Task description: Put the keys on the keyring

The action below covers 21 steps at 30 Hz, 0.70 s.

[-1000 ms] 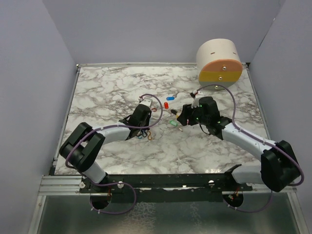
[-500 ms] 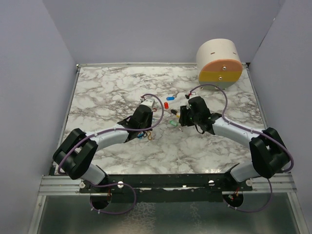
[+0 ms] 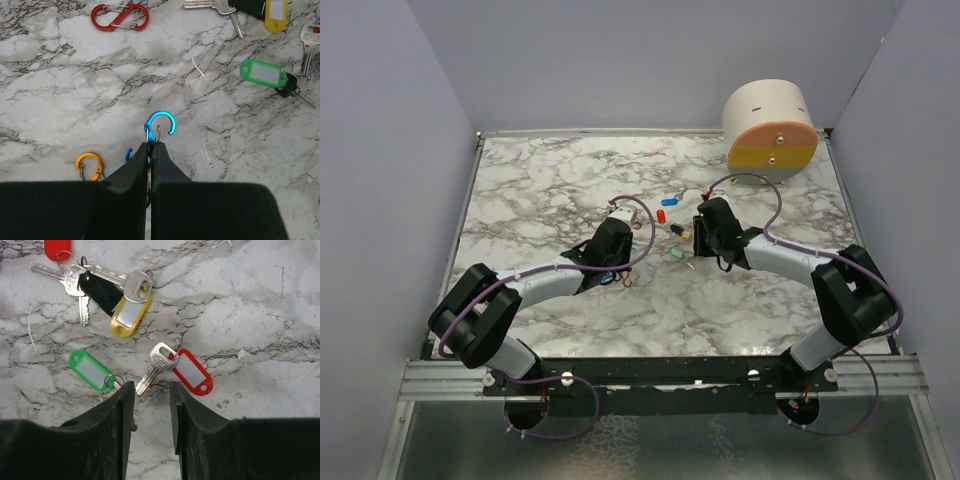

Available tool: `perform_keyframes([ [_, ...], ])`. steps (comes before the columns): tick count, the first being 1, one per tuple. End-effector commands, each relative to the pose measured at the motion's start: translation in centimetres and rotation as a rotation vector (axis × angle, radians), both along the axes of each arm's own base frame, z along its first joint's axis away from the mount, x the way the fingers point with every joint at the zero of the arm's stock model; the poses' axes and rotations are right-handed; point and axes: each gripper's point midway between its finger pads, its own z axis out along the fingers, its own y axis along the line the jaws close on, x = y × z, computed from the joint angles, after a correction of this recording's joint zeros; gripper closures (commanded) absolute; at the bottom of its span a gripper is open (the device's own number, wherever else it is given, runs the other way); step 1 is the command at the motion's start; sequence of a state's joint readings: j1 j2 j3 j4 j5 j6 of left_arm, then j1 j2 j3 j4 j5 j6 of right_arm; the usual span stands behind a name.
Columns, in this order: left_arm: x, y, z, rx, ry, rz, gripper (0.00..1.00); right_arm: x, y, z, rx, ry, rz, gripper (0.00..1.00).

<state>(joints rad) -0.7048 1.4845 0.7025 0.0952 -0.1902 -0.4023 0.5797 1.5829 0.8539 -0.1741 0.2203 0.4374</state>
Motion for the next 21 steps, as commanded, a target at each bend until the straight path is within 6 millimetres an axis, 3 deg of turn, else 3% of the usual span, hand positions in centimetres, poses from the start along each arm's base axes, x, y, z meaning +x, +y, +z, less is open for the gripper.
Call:
perform_keyframes([
  [1,-0.1,-0.5,0.8,-0.032,-0.019,-0.013,1.0,1.8,-0.1,0.6,-0.012,-0.042,-0.063,0.66],
  [21,-0.2,-0.3,0.8,-0.029,-0.028,-0.013,1.0,3.5,-1.0,-1.0,-0.03,-0.029,-0.127,0.7],
])
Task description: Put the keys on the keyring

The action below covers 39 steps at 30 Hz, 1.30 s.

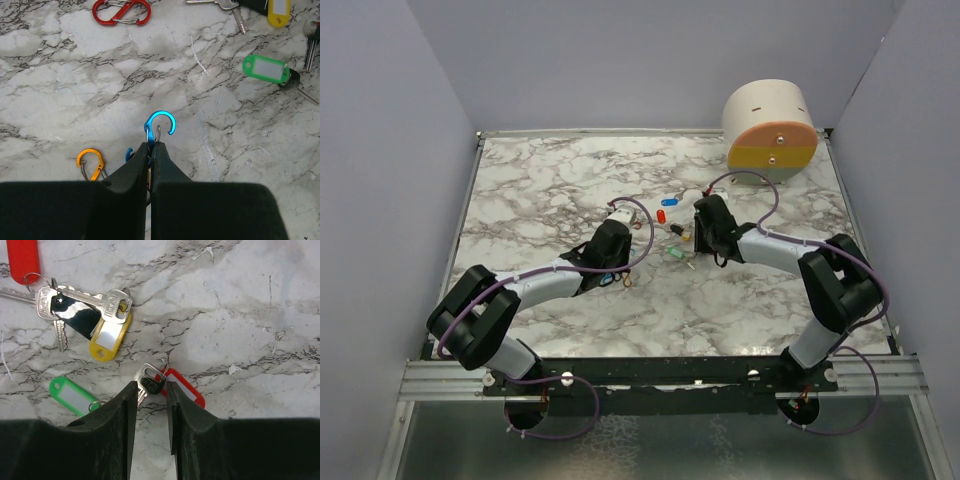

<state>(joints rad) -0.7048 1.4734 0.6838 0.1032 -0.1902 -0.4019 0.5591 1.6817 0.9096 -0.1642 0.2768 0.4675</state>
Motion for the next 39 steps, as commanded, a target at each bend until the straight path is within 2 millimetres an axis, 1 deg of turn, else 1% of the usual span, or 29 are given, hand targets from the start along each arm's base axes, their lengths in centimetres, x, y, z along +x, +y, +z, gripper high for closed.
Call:
perform_keyframes([
  [1,0.1,-0.5,1.0,-0.028,-0.028,-0.012,1.0,1.6,-0.3,0.4,0.006,-0.038,-0.047,0.7],
  [4,0.1,-0.5,0.9,-0.026,-0.027,-0.012,1.0,1.7,-0.4,0.0,0.005,-0.033,-0.048,0.71],
  [16,0.1,-0.5,0.6,-0.02,-0.022,-0.011,1.0,2.1,-0.8,-0.4,-0.01,-0.034,-0.065,0.79],
  [19,0.1,-0.5,0.5,-0.018,-0.02,-0.011,1.0,2.2,-0.9,-0.4,-0.013,-0.035,-0.072,0.85],
  [23,0.2,-0.5,0.5,-0.017,-0.021,-0.011,1.0,2.3,-1.2,-0.4,-0.027,-0.04,-0.083,0.89],
  [25,0.2,-0.5,0.5,-0.016,-0.021,-0.01,1.0,2.3,-1.4,-0.4,-0.034,-0.039,-0.091,0.89],
  [32,0.2,-0.5,0.5,-0.014,-0.02,-0.01,1.0,2.5,-1.5,0.1,-0.033,-0.058,-0.094,0.86],
  [39,0.3,-0.6,0.4,-0.01,-0.014,-0.016,1.0,2.6,-1.0,0.2,-0.015,-0.059,-0.079,0.85],
])
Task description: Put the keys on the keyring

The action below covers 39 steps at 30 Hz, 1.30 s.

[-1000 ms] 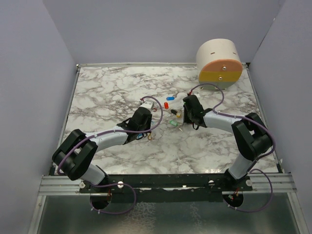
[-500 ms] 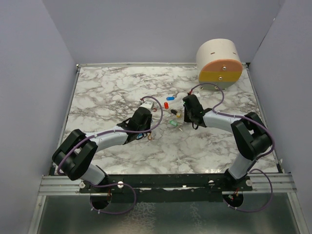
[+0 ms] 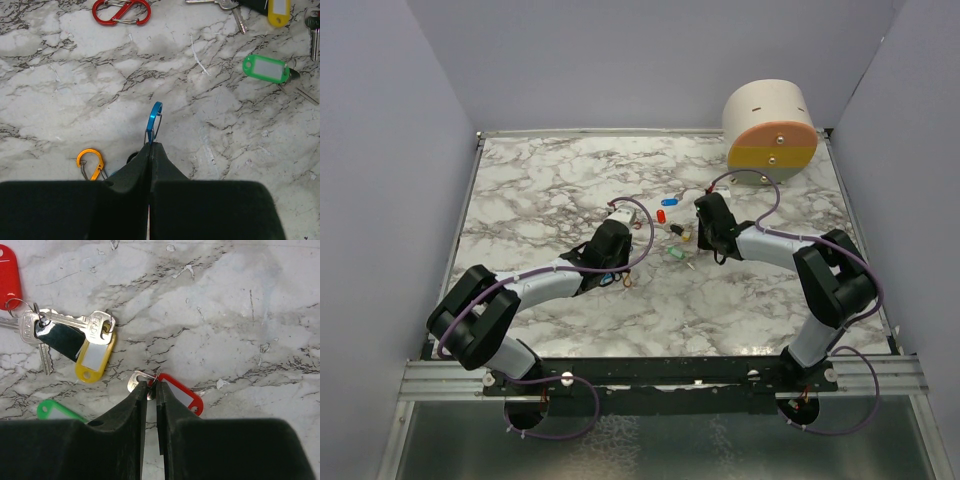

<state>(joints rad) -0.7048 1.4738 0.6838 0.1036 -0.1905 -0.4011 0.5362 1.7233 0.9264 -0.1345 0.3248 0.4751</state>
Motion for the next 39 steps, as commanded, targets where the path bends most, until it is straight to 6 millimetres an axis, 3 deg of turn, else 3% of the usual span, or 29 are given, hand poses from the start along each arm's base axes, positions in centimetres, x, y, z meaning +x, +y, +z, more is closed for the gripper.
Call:
perform_keyframes([
  [1,0.3,-0.6,0.4,-0.006,-0.013,-0.015,0.98,1.1,0.1,0.8,0.01,-0.037,-0.017,0.85],
  [3,0.5,-0.5,0.3,0.011,-0.009,-0.014,0.9,1.1,0.2,1.3,0.019,-0.05,-0.009,0.85],
  [6,0.8,-0.4,0.2,0.034,-0.004,-0.01,0.7,1.0,0.4,2.2,0.037,-0.073,0.004,0.83],
  [9,1.0,-0.3,0.2,0.044,-0.009,-0.001,0.61,0.7,0.5,3.0,0.056,-0.093,0.021,0.83],
  [20,1.6,-0.1,0.5,0.069,-0.014,0.024,0.57,-0.4,0.8,4.3,0.092,-0.113,0.076,0.84],
  [24,1.5,-1.0,1.2,0.018,-0.029,-0.015,0.63,-1.0,2.8,5.8,0.175,-0.173,0.205,0.84],
  [28,0.7,-3.1,2.4,-0.081,-0.048,-0.129,0.65,-2.7,6.8,8.2,0.344,-0.239,0.44,0.82],
  [33,-0.5,-5.4,4.0,-0.219,-0.042,-0.27,0.48,-4.6,9.7,9.5,0.47,-0.237,0.617,0.76],
  [39,-1.1,-6.3,5.4,-0.315,-0.026,-0.346,0.31,-5.2,10.8,9.4,0.52,-0.23,0.674,0.71],
])
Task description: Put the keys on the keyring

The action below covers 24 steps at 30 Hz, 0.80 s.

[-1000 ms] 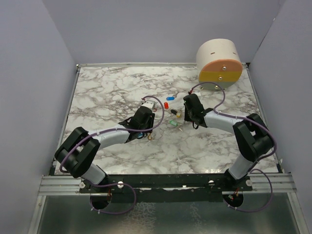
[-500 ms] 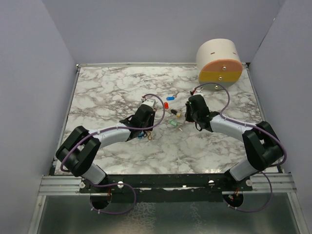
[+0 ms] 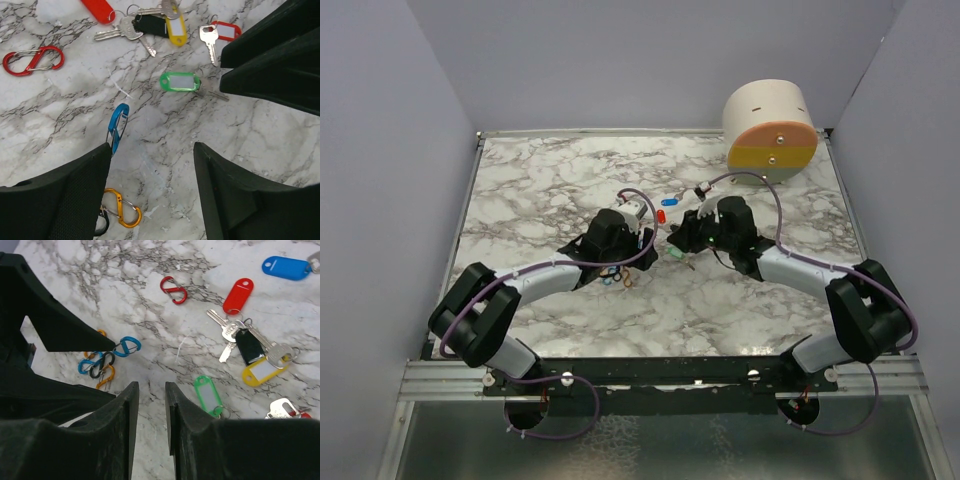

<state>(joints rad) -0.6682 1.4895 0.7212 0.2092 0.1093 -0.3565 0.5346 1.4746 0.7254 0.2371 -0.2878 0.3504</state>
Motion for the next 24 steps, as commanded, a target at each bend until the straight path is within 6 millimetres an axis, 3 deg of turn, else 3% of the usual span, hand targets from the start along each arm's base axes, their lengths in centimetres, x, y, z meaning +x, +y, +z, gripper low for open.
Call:
perform_keyframes([
  [1,-1.1,-1.8,2.8,-0.135,-0.017,-0.126,0.3,-0.8,1.8,0.9,0.075,-0.028,0.12,0.7],
  [24,-1.5,-3.3,3.9,-0.179,-0.012,-0.21,0.31,-0.6,5.0,0.1,0.162,-0.007,0.273,0.61],
])
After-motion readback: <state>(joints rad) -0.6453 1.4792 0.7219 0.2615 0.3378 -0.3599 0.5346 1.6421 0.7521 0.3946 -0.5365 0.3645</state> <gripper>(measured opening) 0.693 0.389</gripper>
